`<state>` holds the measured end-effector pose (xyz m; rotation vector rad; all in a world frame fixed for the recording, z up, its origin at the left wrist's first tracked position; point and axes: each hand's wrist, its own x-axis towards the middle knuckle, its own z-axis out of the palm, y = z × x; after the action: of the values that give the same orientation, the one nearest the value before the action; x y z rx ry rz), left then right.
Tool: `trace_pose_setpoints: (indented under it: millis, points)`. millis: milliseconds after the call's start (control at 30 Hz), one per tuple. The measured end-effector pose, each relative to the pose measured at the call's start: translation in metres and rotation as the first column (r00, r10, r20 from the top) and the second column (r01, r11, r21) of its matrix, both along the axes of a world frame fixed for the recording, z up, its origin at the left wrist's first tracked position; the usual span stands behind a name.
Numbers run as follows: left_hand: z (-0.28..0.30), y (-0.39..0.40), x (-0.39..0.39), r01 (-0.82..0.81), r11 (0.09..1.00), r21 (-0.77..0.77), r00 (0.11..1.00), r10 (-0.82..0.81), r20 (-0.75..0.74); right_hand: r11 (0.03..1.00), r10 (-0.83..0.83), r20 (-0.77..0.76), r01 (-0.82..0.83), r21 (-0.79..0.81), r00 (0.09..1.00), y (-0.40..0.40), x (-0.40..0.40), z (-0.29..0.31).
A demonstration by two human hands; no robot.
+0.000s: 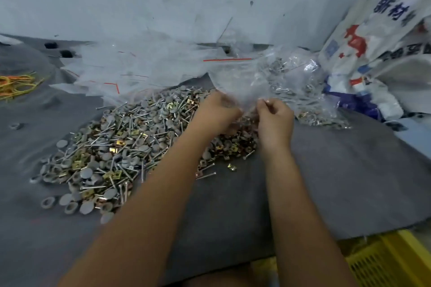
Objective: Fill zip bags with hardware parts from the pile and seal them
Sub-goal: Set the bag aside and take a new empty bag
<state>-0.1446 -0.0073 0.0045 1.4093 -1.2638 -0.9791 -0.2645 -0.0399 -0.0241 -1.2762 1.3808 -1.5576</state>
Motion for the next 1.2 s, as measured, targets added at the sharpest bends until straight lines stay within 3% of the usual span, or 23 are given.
trace_pose_setpoints:
  millis: [200,300,433,500,567,733,900,1067,1200]
  points:
    - [-0.022,-0.026,-0.089,0.144,0.988,0.055,0.938,-0.119,-0.325,0.928,-0.369,0.008,0.368,0.068,0.929,-0.016,-0.095,-0.008]
    - [-0.040,-0.023,-0.109,0.268,0.952,0.150,0.945,-0.229,-0.233,0.865,-0.480,-0.064,0.484,0.135,0.875,-0.019,-0.123,-0.021]
    - [-0.052,-0.021,-0.108,0.241,0.958,0.155,0.967,-0.223,-0.124,0.819,-0.442,-0.301,0.517,0.248,0.845,-0.016,-0.120,-0.029]
    - [-0.050,-0.019,-0.102,0.242,0.964,0.109,0.965,-0.227,-0.133,0.777,-0.466,-0.447,0.595,0.206,0.764,-0.012,-0.106,-0.020]
    - [-0.045,-0.013,-0.097,0.251,0.967,0.034,0.962,-0.245,-0.123,0.771,-0.512,-0.496,0.630,0.094,0.701,-0.007,-0.090,-0.012]
    - [-0.031,0.010,-0.052,0.147,0.979,-0.143,0.980,-0.164,-0.113,0.939,-0.308,-0.405,0.343,0.014,0.861,0.003,-0.017,0.003]
    - [-0.019,0.038,0.023,-0.104,0.963,-0.250,0.995,0.104,-0.014,0.991,-0.071,-0.302,0.032,-0.133,0.951,0.018,0.069,0.010]
    - [-0.022,0.053,0.081,-0.330,0.907,-0.260,0.939,0.344,0.006,0.942,0.216,-0.345,-0.288,-0.174,0.914,0.034,0.140,0.009]
    - [-0.027,0.045,0.110,-0.415,0.878,-0.240,0.895,0.441,0.064,0.912,0.296,-0.473,-0.393,-0.119,0.830,0.031,0.162,0.004]
